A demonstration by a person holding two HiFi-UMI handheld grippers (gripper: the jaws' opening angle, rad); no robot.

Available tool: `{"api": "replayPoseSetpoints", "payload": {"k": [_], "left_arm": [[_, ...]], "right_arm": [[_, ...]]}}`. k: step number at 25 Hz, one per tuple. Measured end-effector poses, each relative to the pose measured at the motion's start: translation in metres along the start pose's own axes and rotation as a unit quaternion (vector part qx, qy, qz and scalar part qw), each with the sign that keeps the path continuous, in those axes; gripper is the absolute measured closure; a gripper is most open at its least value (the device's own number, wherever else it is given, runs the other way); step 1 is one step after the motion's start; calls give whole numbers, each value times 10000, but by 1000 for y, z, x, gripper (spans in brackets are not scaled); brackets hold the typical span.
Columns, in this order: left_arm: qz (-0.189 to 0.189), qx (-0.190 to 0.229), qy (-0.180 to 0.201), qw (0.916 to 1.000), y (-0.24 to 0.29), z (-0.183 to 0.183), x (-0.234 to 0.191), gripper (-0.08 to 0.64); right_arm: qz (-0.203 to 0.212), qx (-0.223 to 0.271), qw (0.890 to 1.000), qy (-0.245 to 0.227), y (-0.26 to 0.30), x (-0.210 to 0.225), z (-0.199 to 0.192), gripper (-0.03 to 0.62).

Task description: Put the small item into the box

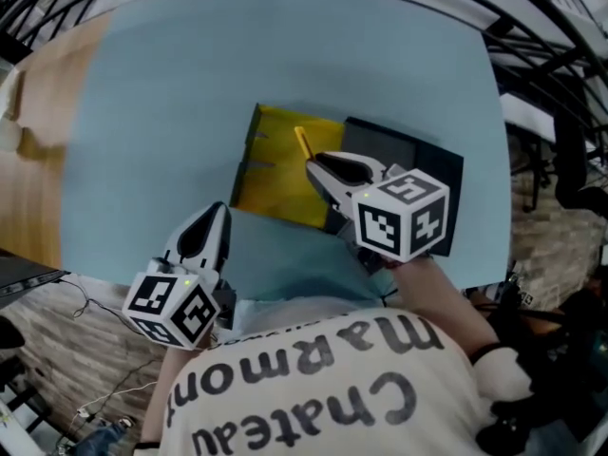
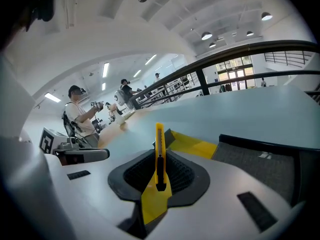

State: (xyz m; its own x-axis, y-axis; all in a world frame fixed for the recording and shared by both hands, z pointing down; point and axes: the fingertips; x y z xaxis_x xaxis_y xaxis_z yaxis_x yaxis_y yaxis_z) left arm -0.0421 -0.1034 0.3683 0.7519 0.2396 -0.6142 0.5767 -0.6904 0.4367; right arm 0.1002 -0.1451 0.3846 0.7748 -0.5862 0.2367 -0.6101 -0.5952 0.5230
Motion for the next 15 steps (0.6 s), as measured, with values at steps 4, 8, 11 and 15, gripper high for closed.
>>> {"api": "replayPoseSetpoints", "payload": {"k": [4,8,11,15], "left_arm": [[-42,-147,204,9997,12,7,7,558],[-463,-141,609,9970,23,16,23,558],[-695,-232,841,9938,33,20,26,558],[-1142,-553,1152,9852,47,17,30,558]], "right_arm": [[-75,48,9999,132,2,12,-1,508],[-291,89,9993,218,-2,26,-1,508],[-469,81,9984,306,-3,29,-4,508],[-872,-82,9956,320,-5,32,-14,508]]}}
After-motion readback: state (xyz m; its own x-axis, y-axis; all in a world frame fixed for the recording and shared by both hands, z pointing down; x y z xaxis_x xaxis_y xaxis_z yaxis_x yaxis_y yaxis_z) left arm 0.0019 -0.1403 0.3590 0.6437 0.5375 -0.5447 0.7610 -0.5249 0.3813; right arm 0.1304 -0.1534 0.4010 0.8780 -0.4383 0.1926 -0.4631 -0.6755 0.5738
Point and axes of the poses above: the fingertips, and each gripper's own axes: y forward along the fingers, x to its right, z out of its top, and after that the axes turned 14 degrees about -y, right-handed
